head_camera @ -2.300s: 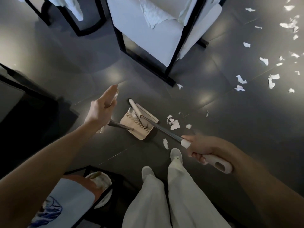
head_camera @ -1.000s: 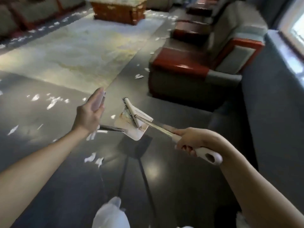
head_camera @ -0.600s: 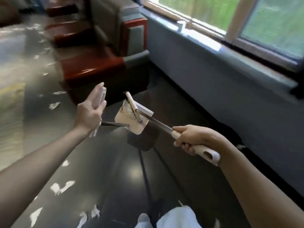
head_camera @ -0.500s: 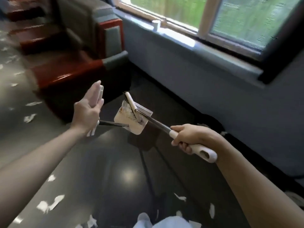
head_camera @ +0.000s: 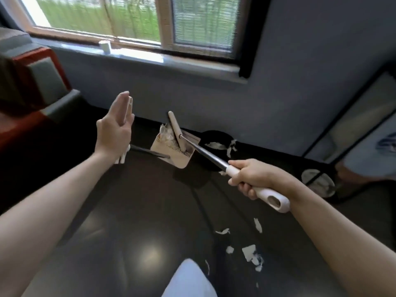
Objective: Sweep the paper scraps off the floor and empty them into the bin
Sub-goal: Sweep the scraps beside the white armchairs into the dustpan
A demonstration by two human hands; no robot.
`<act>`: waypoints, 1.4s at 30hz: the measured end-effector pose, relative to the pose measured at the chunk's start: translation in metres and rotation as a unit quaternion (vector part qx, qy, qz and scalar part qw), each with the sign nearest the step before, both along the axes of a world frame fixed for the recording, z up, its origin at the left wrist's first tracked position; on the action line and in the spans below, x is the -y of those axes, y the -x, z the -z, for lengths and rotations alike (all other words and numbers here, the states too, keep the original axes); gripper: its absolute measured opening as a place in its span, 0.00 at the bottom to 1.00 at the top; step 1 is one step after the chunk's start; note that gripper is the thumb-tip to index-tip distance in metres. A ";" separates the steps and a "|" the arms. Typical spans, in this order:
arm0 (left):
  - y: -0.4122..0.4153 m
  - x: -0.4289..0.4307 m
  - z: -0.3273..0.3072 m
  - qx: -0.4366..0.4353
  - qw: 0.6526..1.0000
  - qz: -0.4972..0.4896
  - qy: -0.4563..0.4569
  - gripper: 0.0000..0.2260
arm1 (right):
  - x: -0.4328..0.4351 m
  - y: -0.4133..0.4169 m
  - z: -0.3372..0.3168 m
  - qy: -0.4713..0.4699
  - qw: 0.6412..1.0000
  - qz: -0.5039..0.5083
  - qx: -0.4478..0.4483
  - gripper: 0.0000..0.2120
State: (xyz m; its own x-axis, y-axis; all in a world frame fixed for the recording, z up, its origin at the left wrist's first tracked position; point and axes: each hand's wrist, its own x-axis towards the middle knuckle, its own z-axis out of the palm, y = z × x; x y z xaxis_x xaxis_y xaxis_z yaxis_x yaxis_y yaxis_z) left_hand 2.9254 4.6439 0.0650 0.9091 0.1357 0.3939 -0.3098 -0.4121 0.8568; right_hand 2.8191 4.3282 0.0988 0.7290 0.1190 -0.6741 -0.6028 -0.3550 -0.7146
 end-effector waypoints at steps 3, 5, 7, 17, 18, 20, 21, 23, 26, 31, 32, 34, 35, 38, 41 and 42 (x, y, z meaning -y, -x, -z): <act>-0.016 0.002 -0.016 0.015 0.999 0.014 -0.027 0.24 | -0.007 0.009 -0.007 -0.024 0.998 0.058 0.015 0.34; -0.032 0.001 -0.026 0.023 0.999 0.034 -0.031 0.24 | -0.015 0.008 -0.010 -0.039 0.995 0.089 0.024 0.34; -0.048 -0.001 -0.033 0.030 0.997 0.071 -0.032 0.24 | -0.026 0.005 -0.007 -0.043 0.992 0.111 0.032 0.34; -0.157 -0.023 -0.034 0.098 0.939 0.256 -0.209 0.25 | -0.110 0.000 0.052 -0.009 0.974 0.212 0.074 0.36; -0.166 -0.024 -0.032 0.088 0.930 0.273 -0.231 0.25 | -0.122 -0.001 0.055 -0.010 0.971 0.229 0.073 0.36; -0.181 -0.024 -0.028 0.075 0.903 0.311 -0.287 0.24 | -0.147 -0.001 0.059 -0.026 0.958 0.276 0.076 0.36; -0.186 -0.022 -0.027 0.077 0.887 0.325 -0.320 0.24 | -0.158 0.000 0.061 -0.037 0.951 0.298 0.077 0.36; -0.193 -0.015 -0.025 0.087 0.858 0.344 -0.371 0.24 | -0.176 0.002 0.060 -0.054 0.937 0.337 0.072 0.36; -0.205 -0.002 -0.027 0.110 0.836 0.357 -0.403 0.24 | -0.192 0.009 0.057 -0.066 0.916 0.389 0.070 0.36; -0.223 0.018 -0.027 0.121 0.788 0.394 -0.457 0.25 | -0.196 0.018 0.048 -0.076 0.884 0.453 0.086 0.35; -0.221 0.021 -0.025 0.131 0.774 0.408 -0.465 0.25 | -0.195 0.018 0.046 -0.079 0.877 0.466 0.091 0.35; -0.215 0.024 -0.015 0.151 0.745 0.434 -0.484 0.25 | -0.191 0.021 0.044 -0.090 0.863 0.486 0.100 0.34; -0.212 0.024 -0.010 0.158 0.733 0.440 -0.493 0.25 | -0.190 0.023 0.043 -0.095 0.858 0.494 0.104 0.34; -0.198 0.023 0.006 0.173 0.679 0.462 -0.544 0.26 | -0.188 0.030 0.041 -0.104 0.844 0.514 0.115 0.34; -0.179 0.030 0.019 0.166 0.623 0.524 -0.557 0.22 | -0.186 0.038 0.039 -0.108 0.832 0.530 0.127 0.34; -0.172 0.033 0.021 0.145 0.608 0.549 -0.555 0.21 | -0.185 0.041 0.039 -0.108 0.828 0.535 0.129 0.34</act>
